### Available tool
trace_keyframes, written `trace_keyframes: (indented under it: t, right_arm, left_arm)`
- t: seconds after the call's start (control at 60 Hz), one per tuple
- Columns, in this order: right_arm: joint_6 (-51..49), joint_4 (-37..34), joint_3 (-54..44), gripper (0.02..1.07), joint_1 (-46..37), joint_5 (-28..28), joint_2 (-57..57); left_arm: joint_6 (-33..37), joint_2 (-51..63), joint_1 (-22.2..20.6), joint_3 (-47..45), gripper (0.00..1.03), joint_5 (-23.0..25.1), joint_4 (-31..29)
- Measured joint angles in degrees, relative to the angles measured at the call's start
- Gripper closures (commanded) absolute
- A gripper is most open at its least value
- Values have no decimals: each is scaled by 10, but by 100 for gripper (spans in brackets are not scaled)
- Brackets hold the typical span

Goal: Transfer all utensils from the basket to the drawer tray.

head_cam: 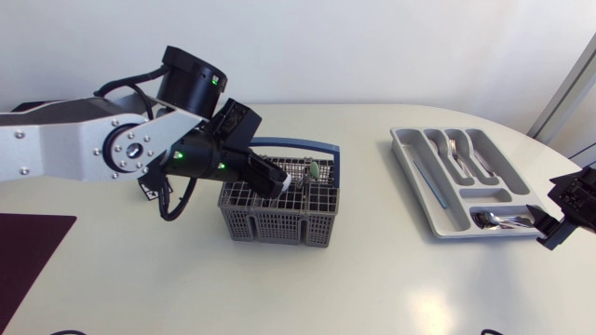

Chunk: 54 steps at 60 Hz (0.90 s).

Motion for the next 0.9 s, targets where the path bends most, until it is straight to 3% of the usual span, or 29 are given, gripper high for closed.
trace_keyframes:
  t: [0.45,0.683,0.9]
  right_arm:
    - [70,-129,-6,12,38,-11,-103]
    - [92,-141,-49,12,81,-10,-139]
    - [102,-142,-68,12,98,-10,-154]
  left_arm:
    - [0,46,0,0,36,-15,25]
    - [0,50,-1,-3,52,-19,83]
    - [4,53,-6,-25,57,-19,110]
